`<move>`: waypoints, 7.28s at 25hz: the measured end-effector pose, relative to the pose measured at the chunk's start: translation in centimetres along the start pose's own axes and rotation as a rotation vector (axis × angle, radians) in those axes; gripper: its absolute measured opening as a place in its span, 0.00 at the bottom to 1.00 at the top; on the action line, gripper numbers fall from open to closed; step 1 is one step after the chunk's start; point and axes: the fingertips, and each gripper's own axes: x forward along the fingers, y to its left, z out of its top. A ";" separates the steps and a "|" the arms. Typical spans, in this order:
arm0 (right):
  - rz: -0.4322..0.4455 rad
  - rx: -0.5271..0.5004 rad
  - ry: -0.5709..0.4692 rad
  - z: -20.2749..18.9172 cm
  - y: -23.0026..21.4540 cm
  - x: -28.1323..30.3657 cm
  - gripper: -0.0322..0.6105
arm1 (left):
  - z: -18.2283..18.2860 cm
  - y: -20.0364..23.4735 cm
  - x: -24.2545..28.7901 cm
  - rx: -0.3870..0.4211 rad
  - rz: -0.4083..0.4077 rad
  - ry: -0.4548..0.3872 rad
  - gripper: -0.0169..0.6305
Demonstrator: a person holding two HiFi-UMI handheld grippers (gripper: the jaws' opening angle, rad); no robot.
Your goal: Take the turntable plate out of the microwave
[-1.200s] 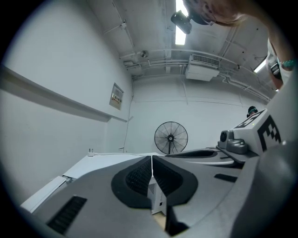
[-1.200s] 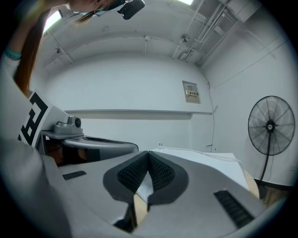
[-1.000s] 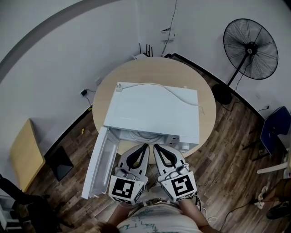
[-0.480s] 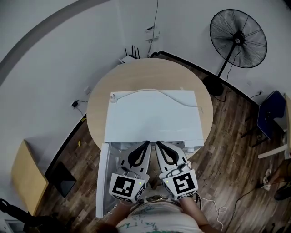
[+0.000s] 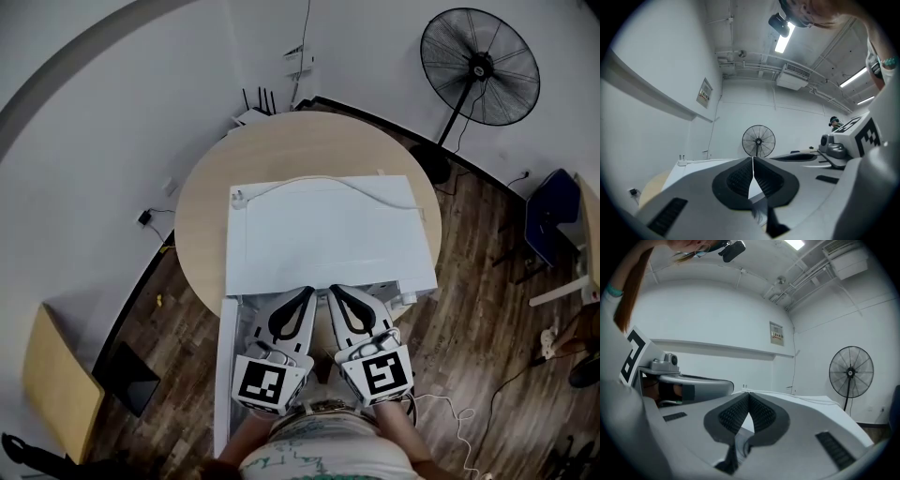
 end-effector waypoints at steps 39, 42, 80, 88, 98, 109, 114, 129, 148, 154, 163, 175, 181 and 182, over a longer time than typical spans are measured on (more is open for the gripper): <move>0.077 0.067 0.247 -13.5 -0.4 1.2 0.04 | -12.7 0.1 1.1 -0.113 0.004 0.243 0.05; 0.069 0.063 0.297 -16.3 -0.9 1.7 0.04 | -15.1 0.6 1.3 -0.097 0.035 0.276 0.05; -0.062 0.436 0.525 -27.7 -6.3 1.1 0.04 | -30.5 7.3 1.8 -0.989 0.515 0.423 0.45; -0.043 0.423 0.530 -27.4 -6.8 0.6 0.07 | -31.8 8.4 2.3 -1.083 0.622 0.413 0.46; -0.041 0.405 0.535 -27.4 -7.3 0.1 0.08 | -31.9 8.4 2.0 -1.176 0.647 0.373 0.40; -0.010 0.477 0.533 -27.7 -6.1 -0.3 0.15 | -30.6 8.0 0.7 -1.261 0.568 0.247 0.16; -0.014 0.525 0.522 -27.9 -5.7 -0.6 0.18 | -30.5 7.5 0.3 -1.270 0.554 0.241 0.15; 0.032 0.733 0.511 -28.9 -4.9 0.0 0.31 | -29.6 5.7 -2.6 -1.258 0.535 0.234 0.13; 0.044 0.991 0.471 -30.6 -5.3 1.2 0.27 | -30.0 1.6 -5.5 -1.268 0.491 0.241 0.13; 0.079 1.180 0.405 -30.4 -5.2 1.8 0.19 | -30.4 0.9 -5.8 -1.293 0.484 0.249 0.13; 0.057 1.365 0.312 -30.4 -5.9 1.6 0.11 | -31.0 1.5 -4.8 -1.082 0.446 0.349 0.27; 0.067 1.394 0.310 -30.6 -6.3 1.4 0.10 | -30.2 10.5 -2.7 -0.924 0.557 0.252 0.45; 0.079 1.380 0.318 -30.4 -6.2 1.4 0.11 | -30.5 11.0 -1.1 -0.979 0.556 0.238 0.45; 0.079 1.369 0.322 -30.4 -6.2 1.4 0.11 | -30.6 10.8 -0.9 -0.995 0.549 0.239 0.44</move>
